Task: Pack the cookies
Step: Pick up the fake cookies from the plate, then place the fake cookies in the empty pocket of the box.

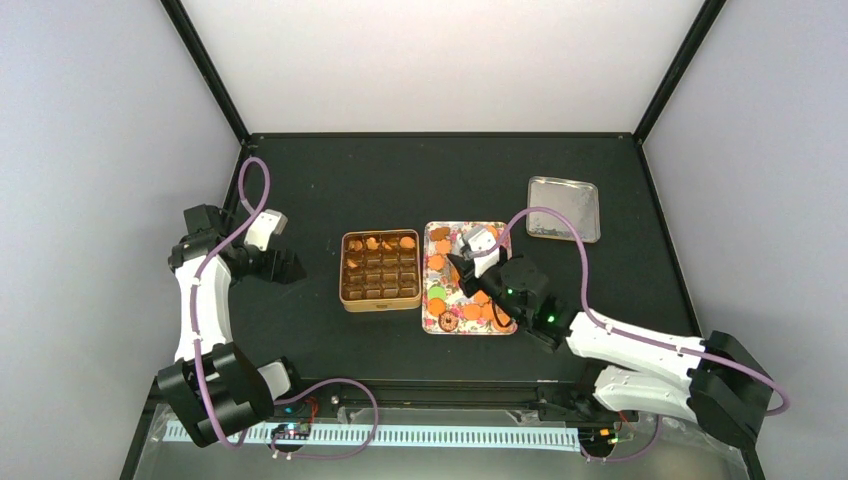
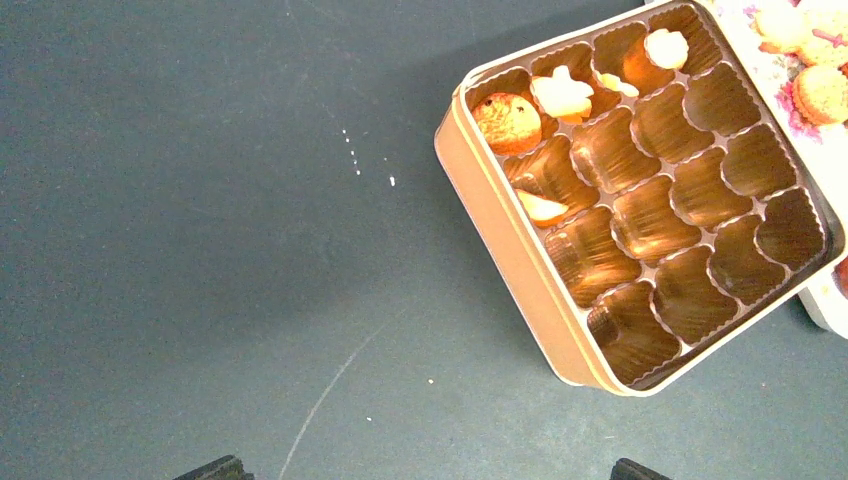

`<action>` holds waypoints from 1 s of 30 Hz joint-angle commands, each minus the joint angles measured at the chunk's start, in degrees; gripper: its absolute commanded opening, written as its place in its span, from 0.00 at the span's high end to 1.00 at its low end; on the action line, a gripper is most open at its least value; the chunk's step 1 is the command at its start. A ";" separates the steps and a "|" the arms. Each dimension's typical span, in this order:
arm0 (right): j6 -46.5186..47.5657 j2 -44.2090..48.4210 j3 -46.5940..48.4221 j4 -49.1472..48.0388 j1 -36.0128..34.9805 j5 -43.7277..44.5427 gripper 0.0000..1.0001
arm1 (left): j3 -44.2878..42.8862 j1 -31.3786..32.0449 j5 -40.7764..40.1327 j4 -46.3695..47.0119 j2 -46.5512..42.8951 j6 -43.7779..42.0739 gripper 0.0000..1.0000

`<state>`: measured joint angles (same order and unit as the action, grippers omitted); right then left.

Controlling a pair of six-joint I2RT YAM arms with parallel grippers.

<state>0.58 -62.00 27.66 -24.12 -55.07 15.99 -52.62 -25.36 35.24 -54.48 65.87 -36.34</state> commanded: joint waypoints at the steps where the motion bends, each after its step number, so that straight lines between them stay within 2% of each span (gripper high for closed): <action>1: 2.89 1.62 4.11 -0.71 -0.37 -0.27 0.96 | -2.36 0.40 1.70 -0.63 -0.87 0.49 0.04; 8: 3.17 -4.33 11.63 -2.43 -0.38 -4.83 0.95 | -1.51 0.49 1.31 -0.24 -0.96 0.58 0.04; 19: 3.04 -24.77 30.82 -3.10 -3.77 -12.06 0.94 | -0.23 0.49 -0.95 0.57 -0.95 0.77 0.03; 30: 1.49 -38.75 42.77 -0.86 -3.82 -12.99 0.94 | 0.40 0.43 -1.22 1.41 -1.34 1.30 0.02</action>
<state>2.50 -98.85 66.30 -23.79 -58.81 3.70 -52.23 -25.06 33.82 -53.98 65.56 -35.79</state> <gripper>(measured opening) 0.254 0.973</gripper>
